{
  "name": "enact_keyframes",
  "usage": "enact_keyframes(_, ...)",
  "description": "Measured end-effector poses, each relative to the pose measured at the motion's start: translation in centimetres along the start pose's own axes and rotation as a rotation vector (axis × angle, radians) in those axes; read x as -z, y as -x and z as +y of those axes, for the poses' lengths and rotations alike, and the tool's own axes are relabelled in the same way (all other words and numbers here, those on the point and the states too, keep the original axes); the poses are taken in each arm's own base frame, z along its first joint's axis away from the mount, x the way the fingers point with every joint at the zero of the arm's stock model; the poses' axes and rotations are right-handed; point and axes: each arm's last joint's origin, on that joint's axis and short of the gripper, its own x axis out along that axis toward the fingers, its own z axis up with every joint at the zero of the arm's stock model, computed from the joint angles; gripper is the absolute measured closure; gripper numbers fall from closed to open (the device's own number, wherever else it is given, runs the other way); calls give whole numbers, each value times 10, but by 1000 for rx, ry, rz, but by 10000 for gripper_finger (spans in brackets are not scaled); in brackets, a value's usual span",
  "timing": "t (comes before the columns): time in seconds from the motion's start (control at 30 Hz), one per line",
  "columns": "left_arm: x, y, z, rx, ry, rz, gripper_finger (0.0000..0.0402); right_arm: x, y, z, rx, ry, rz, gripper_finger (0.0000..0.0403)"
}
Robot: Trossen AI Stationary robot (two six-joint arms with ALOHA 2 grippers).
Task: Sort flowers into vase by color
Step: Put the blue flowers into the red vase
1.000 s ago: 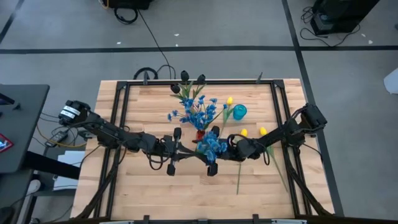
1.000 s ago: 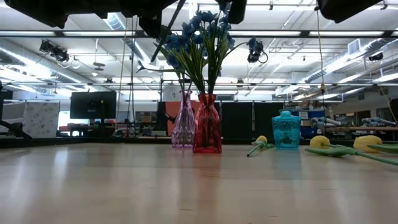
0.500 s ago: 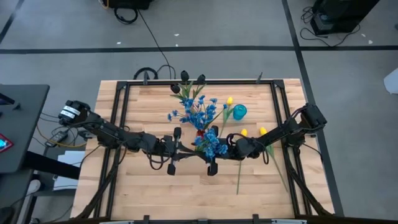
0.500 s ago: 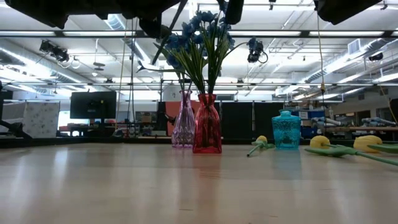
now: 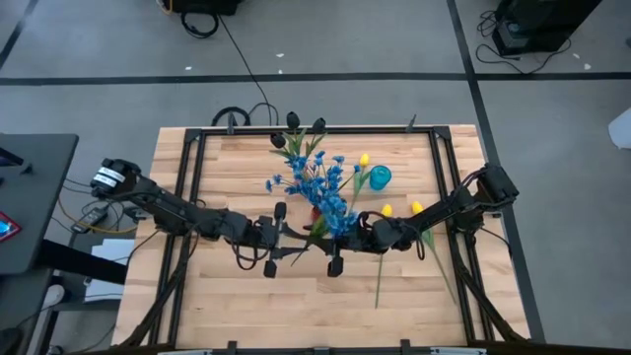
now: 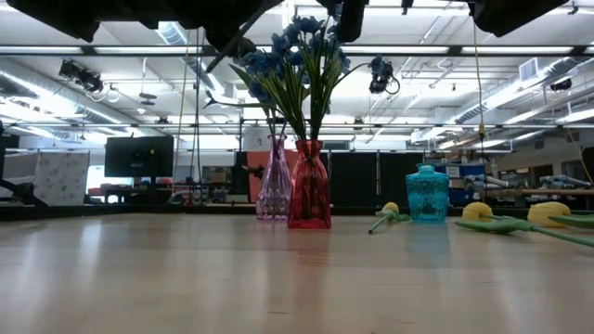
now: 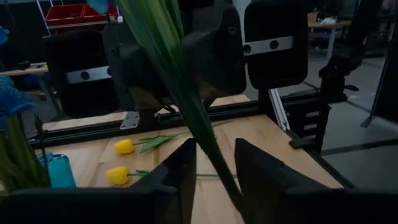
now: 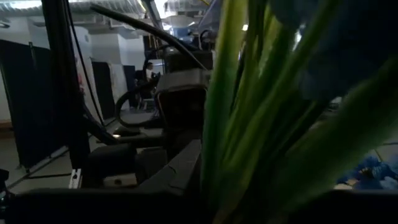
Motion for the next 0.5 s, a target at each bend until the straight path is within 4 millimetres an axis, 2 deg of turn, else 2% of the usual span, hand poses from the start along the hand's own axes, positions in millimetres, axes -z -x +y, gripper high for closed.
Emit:
enact_keyframes(0.17, -12, 12, 3, -10, -26, 20, 256, -6, 5, 4, 29, 11, 29, 300)
enact_keyframes(0.5, -23, 32, 0, 22, -38, 93, 254, -14, 15, 12, 101, 66, 90, 300)
